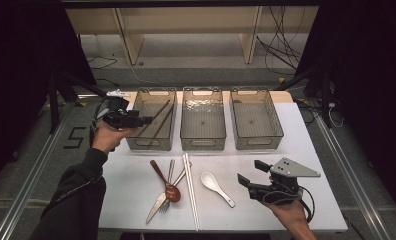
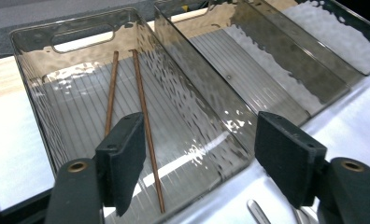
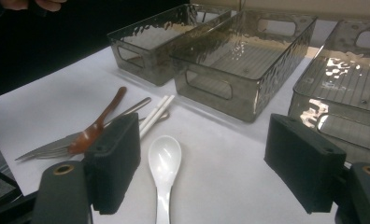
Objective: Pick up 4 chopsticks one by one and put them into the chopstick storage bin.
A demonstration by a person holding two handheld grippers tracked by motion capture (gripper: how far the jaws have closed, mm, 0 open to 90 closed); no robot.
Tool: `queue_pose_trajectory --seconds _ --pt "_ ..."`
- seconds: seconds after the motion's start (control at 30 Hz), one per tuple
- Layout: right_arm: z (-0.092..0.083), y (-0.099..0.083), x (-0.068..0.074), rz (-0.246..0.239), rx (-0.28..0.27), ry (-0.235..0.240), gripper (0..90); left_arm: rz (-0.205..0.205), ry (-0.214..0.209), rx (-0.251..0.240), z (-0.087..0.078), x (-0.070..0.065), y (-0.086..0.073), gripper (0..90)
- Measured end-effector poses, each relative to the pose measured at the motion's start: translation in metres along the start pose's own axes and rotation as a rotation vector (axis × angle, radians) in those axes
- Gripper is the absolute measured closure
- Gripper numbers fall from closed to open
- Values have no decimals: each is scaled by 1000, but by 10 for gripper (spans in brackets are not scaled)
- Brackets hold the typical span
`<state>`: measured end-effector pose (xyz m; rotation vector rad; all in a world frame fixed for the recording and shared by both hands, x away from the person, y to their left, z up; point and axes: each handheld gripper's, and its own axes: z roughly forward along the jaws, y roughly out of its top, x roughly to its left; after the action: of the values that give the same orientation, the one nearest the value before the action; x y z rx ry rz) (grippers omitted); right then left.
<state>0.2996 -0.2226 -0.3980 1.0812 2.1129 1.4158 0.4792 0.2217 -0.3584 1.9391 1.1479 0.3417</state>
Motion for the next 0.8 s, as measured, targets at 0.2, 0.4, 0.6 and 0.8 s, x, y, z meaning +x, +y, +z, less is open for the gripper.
queue_pose_trajectory --seconds 0.2,0.4,0.6,0.8 --pt "3 1 3 -4 21 9 274 6 -6 -16 -9 -11 -8 278" --pt "11 1 6 6 62 26 274 31 -21 -45 -16 -25 -23 211" --pt "22 3 16 1 104 57 274 54 -33 -85 -29 -38 -38 198" --pt "33 5 23 -9 140 72 281 25 -48 -127 -38 -45 -61 193"
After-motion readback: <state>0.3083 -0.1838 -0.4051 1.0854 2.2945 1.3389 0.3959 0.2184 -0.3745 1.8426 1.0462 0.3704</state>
